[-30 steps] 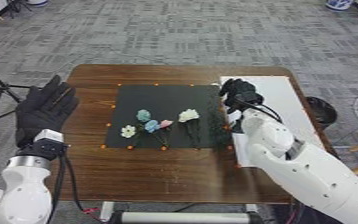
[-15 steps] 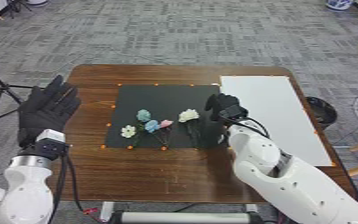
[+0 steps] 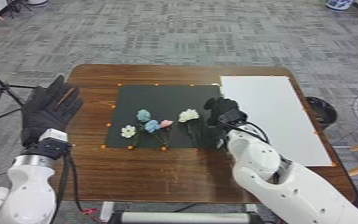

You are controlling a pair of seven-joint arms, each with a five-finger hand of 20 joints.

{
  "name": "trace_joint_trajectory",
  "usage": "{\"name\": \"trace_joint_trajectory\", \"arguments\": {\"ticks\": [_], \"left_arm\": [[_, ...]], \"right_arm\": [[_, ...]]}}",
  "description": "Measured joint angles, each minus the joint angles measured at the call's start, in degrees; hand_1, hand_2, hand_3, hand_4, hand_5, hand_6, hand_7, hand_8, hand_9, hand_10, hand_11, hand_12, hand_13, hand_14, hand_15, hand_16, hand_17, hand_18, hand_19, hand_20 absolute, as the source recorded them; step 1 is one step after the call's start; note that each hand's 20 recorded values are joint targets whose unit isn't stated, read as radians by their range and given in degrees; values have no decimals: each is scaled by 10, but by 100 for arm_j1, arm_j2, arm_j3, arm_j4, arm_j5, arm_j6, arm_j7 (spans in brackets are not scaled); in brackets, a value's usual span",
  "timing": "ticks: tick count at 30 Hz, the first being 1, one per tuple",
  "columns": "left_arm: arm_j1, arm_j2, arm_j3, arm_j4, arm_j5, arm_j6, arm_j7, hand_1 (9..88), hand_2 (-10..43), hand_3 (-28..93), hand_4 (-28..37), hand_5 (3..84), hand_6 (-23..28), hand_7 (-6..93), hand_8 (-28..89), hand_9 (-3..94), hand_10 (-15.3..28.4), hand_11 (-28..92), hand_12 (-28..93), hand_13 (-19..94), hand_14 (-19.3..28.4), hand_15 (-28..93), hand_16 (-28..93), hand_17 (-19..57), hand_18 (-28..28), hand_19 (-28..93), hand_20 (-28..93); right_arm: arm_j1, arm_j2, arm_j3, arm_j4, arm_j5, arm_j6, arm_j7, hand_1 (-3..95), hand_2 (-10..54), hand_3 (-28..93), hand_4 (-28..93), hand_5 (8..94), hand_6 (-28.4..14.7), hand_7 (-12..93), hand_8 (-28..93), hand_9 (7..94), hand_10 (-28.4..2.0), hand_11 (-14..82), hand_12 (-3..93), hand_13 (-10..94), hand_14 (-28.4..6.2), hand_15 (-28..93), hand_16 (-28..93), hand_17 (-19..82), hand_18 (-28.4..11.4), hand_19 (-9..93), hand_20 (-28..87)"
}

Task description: Arrange flowers

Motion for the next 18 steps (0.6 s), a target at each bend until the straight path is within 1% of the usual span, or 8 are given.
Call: {"name": "trace_joint_trajectory", "arguments": {"ticks": [4,6,8,10,12,14,17,18], "left_arm": [[-2,7,1,2,-1,-1,-3,265,183,685,-283,350,85,80,-75,224,136,163,85,200,139,181,-27,-85,133,307,78],[-1,8,-4,2,-1,-8,-2,264,182,684,-283,355,86,79,-76,234,137,165,85,201,139,177,-29,-84,133,305,77],[2,8,-11,2,-3,-25,3,259,183,679,-283,363,86,72,-75,251,138,159,81,204,135,165,-31,-81,132,300,75],[10,7,-21,3,-6,-68,8,250,188,676,-283,369,84,65,-76,265,136,152,77,206,132,155,-33,-78,131,295,74],[25,2,-44,3,-7,-123,12,241,198,670,-283,377,86,57,-77,279,140,152,75,204,129,148,-34,-77,130,291,73],[47,-12,-89,2,4,-158,3,235,204,664,-283,380,89,50,-77,282,142,151,73,201,126,141,-36,-77,130,291,74],[95,-36,-161,-8,40,-146,-33,233,211,647,-283,381,90,45,-73,284,142,150,70,199,124,133,-37,-76,128,291,74],[115,-49,-186,-12,40,-143,-36,232,211,646,-283,382,88,45,-73,284,142,150,70,197,121,131,-38,-76,127,291,73]], "right_arm": [[-51,1,89,-79,-3,-1,70,463,-95,781,-277,549,-41,124,-101,626,-137,192,194,635,-70,466,365,325,-205,761,403],[-92,2,162,-136,-21,-7,95,411,-95,792,-250,548,-43,117,-97,626,-141,187,194,630,-91,499,279,323,-205,763,396],[-166,3,287,-222,-73,-11,105,361,-87,790,-233,544,-48,113,-95,617,-147,178,193,619,-101,489,246,318,-202,749,385],[-299,3,504,-358,-106,-5,100,331,-20,793,-226,519,-53,113,-91,585,-153,173,192,582,-108,448,223,301,-186,695,351],[-521,3,855,-534,-68,79,21,311,28,799,-229,492,-53,119,-93,544,-158,162,187,531,-121,409,200,279,-174,637,309],[-813,3,1313,-663,250,458,-333,301,42,804,-230,470,-50,128,-97,507,-154,142,179,476,-125,359,177,257,-157,568,258],[-1254,14,1981,-700,1216,1309,-1393,281,57,798,-237,446,-47,130,-99,462,-152,115,171,403,-127,279,160,223,-148,475,192],[-1391,17,2188,-710,1511,1455,-1751,271,60,795,-238,441,-47,129,-98,454,-151,108,170,392,-126,262,159,218,-147,457,181]]}}
